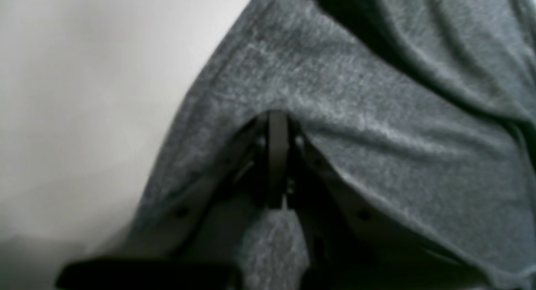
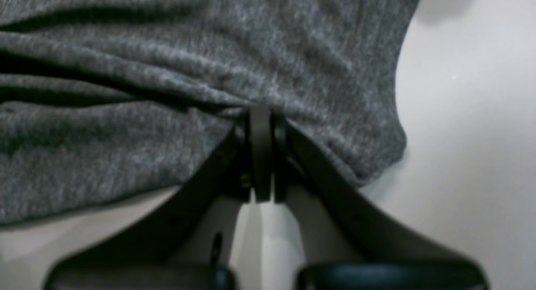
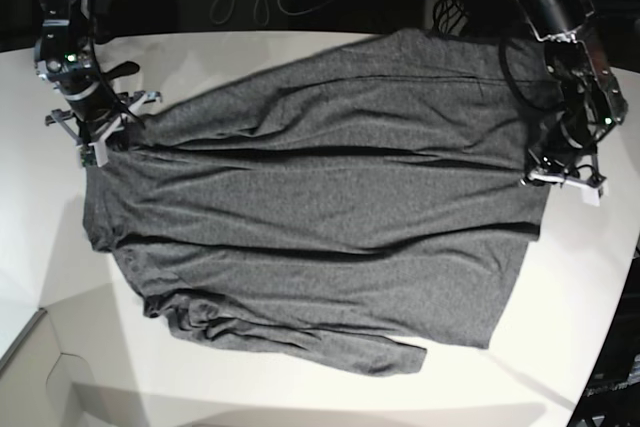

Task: Layout the t-shirt on the table in an organized manner, then fold the t-shirt properly
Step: 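Pull the shirt edge with both grippers to stretch it flat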

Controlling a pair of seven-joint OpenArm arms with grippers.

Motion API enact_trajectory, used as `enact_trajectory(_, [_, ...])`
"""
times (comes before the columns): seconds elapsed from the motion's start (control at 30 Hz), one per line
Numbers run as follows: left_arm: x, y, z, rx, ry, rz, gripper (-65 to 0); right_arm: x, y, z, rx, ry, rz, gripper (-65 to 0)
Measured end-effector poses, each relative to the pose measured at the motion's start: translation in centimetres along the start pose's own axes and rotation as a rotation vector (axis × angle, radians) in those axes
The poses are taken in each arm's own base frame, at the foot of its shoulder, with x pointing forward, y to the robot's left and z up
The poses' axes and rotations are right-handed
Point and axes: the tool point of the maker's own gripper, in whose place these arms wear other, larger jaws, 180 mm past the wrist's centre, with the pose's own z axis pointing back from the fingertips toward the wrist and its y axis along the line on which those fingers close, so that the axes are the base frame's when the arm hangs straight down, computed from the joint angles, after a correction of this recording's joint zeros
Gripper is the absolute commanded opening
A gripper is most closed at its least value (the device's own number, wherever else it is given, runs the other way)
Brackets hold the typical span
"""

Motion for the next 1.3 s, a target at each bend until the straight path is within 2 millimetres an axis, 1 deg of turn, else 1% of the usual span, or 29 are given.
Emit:
enact_trajectory(0.07, [0.8, -0.5, 0.5, -0.006, -0.018, -0.020, -64.5, 0.1, 0.0, 0.0, 0.000, -0.004, -0.001, -64.6])
enact_trajectory(0.23, [3.7, -2.2, 1.8, -0.036, -0.108, -0.060, -64.4, 0.1, 0.0, 0.0, 0.000, -0.005, 0.000, -64.6])
enact_trajectory(0.3, [4.2, -2.5, 2.1, -0.038, -0.124, -0.072, -63.7, 0.1, 0.0, 0.0, 0.000, -0.004, 0.000, -64.7])
enact_trajectory(0.37, [4.0, -2.8, 2.5, -0.044, -0.103, -0.083, -58.7, 0.3, -0.4, 0.2, -0.011, -0.010, -0.006, -64.7])
enact_trajectory(0.43, [3.3, -3.5, 3.7, -0.087, -0.067, -0.071, -49.8, 1.7, -1.4, 1.1, -0.045, -0.053, -0.011, -64.7])
enact_trajectory(0.47, [2.9, -3.8, 4.4, -0.112, -0.056, -0.063, -44.0, 2.5, -1.9, 1.6, -0.062, -0.082, -0.014, -64.4])
enact_trajectory(0.53, [2.5, -2.8, 6.3, -0.103, -0.066, -0.050, -33.0, 3.5, -2.4, 2.7, -0.087, -0.117, -0.016, -64.2])
enact_trajectory(0.6, [1.6, -1.8, 8.1, -0.099, -0.083, -0.036, -26.1, 3.8, -2.0, 3.6, -0.083, -0.127, -0.007, -64.2])
enact_trajectory(0.67, [0.0, -1.1, 9.8, -0.089, -0.067, -0.033, -24.8, 3.6, -1.4, 4.4, -0.076, -0.133, -0.004, -64.2])
enact_trajectory(0.7, [-0.4, -0.5, 10.8, -0.081, -0.076, -0.022, -24.8, 3.3, -0.9, 4.7, -0.069, -0.128, -0.005, -64.2])
enact_trajectory(0.8, [-1.6, 1.5, 13.8, -0.017, -0.095, -0.015, -24.1, 1.5, 0.5, 5.4, -0.045, -0.090, -0.022, -64.1])
enact_trajectory(0.9, [-3.4, 3.2, 15.9, 0.039, -0.098, 0.024, -24.2, 0.6, 1.1, 5.6, -0.039, -0.076, -0.045, -64.1])
enact_trajectory(1.0, [-5.0, 6.5, 17.6, 0.136, -0.086, 0.081, -24.1, 0.2, 1.5, 5.7, -0.033, -0.068, -0.054, -64.1])
enact_trajectory(1.03, [-5.2, 7.3, 18.0, 0.158, -0.085, 0.093, -24.1, 0.1, 1.4, 5.7, -0.035, -0.066, -0.054, -64.1])
enact_trajectory(1.1, [-5.8, 8.3, 17.9, 0.185, -0.072, 0.106, -24.1, 0.0, 1.4, 5.7, -0.036, -0.065, -0.053, -64.1])
enact_trajectory(1.17, [-6.5, 9.2, 17.5, 0.209, -0.051, 0.121, -24.1, 0.0, 1.5, 5.7, -0.036, -0.065, -0.056, -64.1])
enact_trajectory(1.23, [-7.5, 10.6, 17.2, 0.251, -0.021, 0.133, -24.1, 0.1, 1.4, 5.7, -0.036, -0.068, -0.056, -64.2])
enact_trajectory(1.3, [-8.4, 11.3, 16.5, 0.267, 0.008, 0.162, -24.1, 0.1, 1.4, 5.7, -0.036, -0.066, -0.055, -64.2])
